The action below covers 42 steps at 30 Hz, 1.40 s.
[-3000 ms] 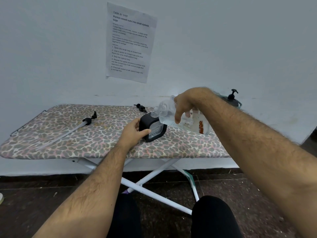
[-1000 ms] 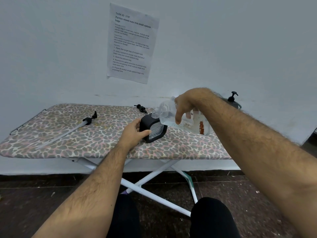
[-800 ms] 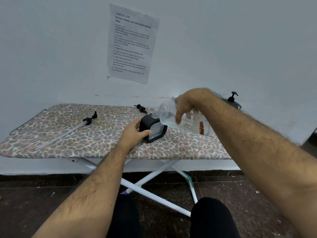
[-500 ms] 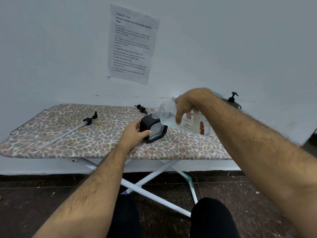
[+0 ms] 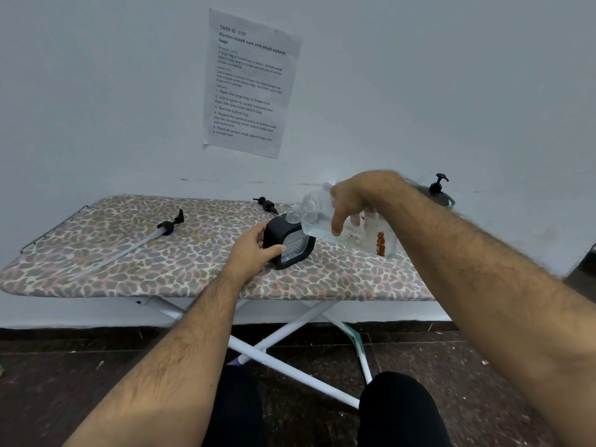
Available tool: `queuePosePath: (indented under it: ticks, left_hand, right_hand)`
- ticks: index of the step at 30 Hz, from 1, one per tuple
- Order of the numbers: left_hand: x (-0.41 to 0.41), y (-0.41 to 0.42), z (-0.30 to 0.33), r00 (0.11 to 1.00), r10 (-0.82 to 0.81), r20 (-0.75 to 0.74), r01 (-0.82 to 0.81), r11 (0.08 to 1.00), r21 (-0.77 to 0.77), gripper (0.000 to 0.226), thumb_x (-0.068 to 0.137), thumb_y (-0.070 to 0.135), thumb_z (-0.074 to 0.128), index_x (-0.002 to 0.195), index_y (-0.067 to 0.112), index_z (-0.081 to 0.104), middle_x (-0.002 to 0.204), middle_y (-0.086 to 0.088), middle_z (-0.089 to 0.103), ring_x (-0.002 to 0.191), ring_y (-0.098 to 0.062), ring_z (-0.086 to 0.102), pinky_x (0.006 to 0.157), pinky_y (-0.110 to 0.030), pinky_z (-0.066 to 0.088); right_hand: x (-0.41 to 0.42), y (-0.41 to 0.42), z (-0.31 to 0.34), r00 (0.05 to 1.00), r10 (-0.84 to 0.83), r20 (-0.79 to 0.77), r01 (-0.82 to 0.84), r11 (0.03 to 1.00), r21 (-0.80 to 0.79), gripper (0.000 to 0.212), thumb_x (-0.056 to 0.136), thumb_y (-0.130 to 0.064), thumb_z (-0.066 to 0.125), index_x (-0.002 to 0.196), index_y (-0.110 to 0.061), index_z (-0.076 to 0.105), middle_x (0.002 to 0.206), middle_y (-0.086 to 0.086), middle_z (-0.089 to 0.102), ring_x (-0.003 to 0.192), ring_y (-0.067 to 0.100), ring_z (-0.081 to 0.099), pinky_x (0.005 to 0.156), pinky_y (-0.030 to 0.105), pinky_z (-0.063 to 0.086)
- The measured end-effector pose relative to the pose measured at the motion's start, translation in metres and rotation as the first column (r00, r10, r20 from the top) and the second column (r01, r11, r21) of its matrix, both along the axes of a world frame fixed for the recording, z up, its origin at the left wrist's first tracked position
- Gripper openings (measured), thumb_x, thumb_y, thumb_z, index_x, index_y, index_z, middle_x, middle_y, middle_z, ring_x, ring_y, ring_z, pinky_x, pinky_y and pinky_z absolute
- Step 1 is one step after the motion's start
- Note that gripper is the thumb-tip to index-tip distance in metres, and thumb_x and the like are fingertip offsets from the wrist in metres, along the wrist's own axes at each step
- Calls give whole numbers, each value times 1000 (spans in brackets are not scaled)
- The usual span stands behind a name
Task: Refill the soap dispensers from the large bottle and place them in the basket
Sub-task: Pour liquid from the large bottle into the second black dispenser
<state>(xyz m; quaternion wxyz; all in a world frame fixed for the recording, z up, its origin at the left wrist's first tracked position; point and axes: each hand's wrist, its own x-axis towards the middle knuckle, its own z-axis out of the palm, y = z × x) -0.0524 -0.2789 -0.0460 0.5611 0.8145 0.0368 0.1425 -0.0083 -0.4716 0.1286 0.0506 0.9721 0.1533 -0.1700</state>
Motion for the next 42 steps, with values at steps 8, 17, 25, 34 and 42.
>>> queuePosePath:
  ticks: [8,17,25,34,42]
  left_hand:
    - [1,-1,-1,1000,13,0,-13,1000,3,60,84,12,74,138,10,48,121,1,60,104,-9,57,67,-6,47]
    - [1,1,-3,1000,3,8,-3,1000,-1,61,83,13,76,137,12,50,127,-3,62,112,-14,60,90,-21,49]
    - [2,1,-4,1000,13,8,-13,1000,19,61,83,14,75,138,12,49,126,0,61,111,-12,58,86,-16,45]
    - [2,-3,-6,999,42,33,-43,998,39,59,83,15,75,136,15,50,122,2,61,108,-11,60,82,-13,47]
    - [5,-2,-9,997,71,28,-73,996,53,60,81,18,76,135,18,51,125,0,62,113,-16,61,97,-33,51]
  right_hand:
    - [-2,-20,-19,1000,-6,5,5,979,203,73,77,-33,82,137,-21,40,90,1,60,76,19,64,62,32,50]
    - [10,-39,-61,996,15,83,-48,911,410,74,72,-38,82,132,-25,40,87,-6,51,74,16,58,56,31,51]
    - [17,-57,-87,979,-64,194,-79,758,648,67,71,-41,81,123,-25,43,90,1,67,78,15,65,65,32,54]
    - [24,-71,-123,874,-420,244,-67,393,917,77,75,-47,78,136,-21,38,108,-2,60,91,15,59,77,40,55]
    - [34,-77,-149,780,-603,168,-36,226,974,77,74,-39,83,132,-15,38,119,4,60,102,21,60,83,32,47]
